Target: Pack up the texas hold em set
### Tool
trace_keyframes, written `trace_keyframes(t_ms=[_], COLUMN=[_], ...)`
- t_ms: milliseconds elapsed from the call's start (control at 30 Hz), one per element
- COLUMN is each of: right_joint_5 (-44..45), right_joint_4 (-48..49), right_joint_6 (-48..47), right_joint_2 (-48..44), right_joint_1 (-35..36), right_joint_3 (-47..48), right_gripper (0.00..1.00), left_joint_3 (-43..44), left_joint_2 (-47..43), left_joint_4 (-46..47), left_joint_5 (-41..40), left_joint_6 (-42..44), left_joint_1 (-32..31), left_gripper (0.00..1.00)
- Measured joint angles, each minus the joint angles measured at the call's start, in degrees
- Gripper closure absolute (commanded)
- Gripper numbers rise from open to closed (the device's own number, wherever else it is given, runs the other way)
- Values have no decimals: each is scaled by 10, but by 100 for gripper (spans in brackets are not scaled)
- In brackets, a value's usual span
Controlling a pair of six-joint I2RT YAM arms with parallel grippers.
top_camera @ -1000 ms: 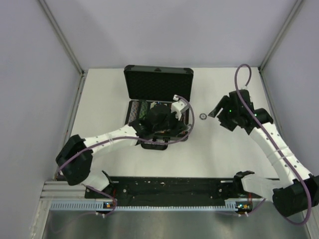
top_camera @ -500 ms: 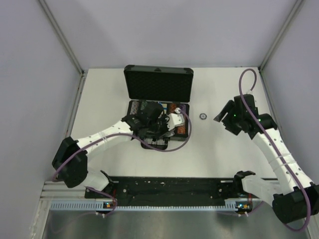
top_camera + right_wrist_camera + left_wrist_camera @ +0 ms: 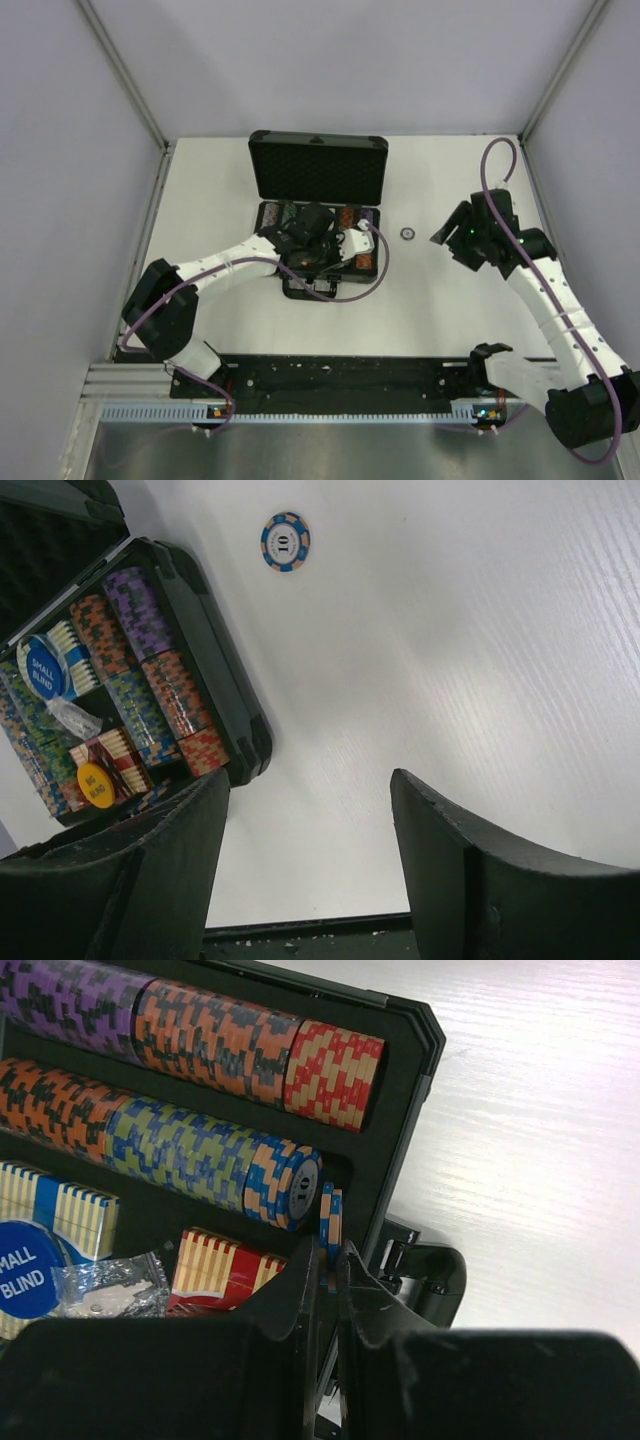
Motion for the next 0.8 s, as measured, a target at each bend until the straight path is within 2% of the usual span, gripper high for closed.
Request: trace_keyframes(t_ms=[467,700,800], right_joint_5=[-3,-5,-7], right_joint_4=[0,1,2], right_joint_6=[2,2,2], right_joint_2=[0,0,0], right_joint_1=[0,0,0], right_joint_3=[-16,-19,-21], right_gripper=[35,35,35], left_joint_3=[18,25,26], left_joint_2=[44,56,58], left_joint_4=[27,26,26], left_joint_5=[-52,-61,-70], left_joint_6=[-20,-48,-57], left_joint_1=[-4,-8,-9], left_gripper=[100,78,74])
